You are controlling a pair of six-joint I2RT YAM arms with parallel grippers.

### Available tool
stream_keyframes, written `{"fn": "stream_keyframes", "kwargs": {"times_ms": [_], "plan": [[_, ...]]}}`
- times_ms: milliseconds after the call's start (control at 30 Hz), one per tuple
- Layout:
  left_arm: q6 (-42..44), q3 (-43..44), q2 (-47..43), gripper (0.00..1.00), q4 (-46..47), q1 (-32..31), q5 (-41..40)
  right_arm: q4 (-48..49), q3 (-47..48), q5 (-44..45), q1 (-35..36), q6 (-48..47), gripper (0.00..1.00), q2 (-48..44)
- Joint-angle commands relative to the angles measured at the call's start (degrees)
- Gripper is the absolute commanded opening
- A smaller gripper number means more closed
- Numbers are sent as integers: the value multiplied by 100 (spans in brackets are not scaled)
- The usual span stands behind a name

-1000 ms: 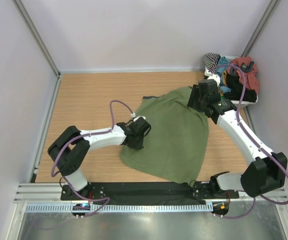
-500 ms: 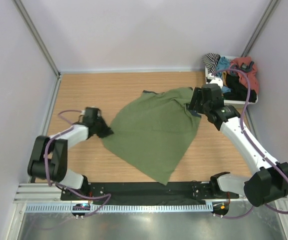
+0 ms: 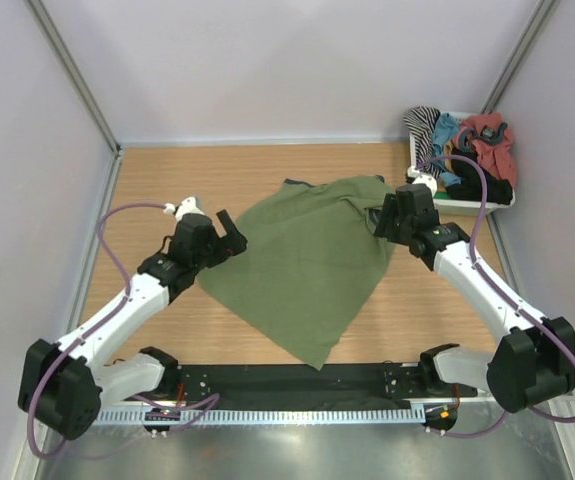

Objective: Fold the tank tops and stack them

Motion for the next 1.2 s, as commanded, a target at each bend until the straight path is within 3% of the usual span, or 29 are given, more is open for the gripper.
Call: {"fn": "stream_keyframes", "kwargs": {"times_ms": [0,200,367,433,467,567,733,967,1167], "plan": [[-616,-416,-508,100,-247,-43,-1679,393,-148,564,-21,231,59,-62],[-34,-954,-949,99,1008,-252,-49,842,-465,979,-231,618,56,138],[653,-393,-485,99,633,-1456,-326,1053,-281,461,-680,978,50,850],[855,-191,-195,100,467,-2498,-694,1141,-132,487,-724,1066,51,1174],[900,-120,-193,100,465,-2504,-828,1141,-79,487,-733,1066,52,1298],[1049,223,342,100,246,-3546,-1075,1316,44,548,-733,1163,54,1719],[1102,715,1238,99,-35,-4261,-1075,1527,107,733,-750,1225,53,2222],[1006,1163,1766,95,-255,-4912,-1268,1774,54,926,-750,1225,49,2591],[909,1646,2057,92,-905,-5526,-1786,1792,45,961,-759,1251,39,2802]]}}
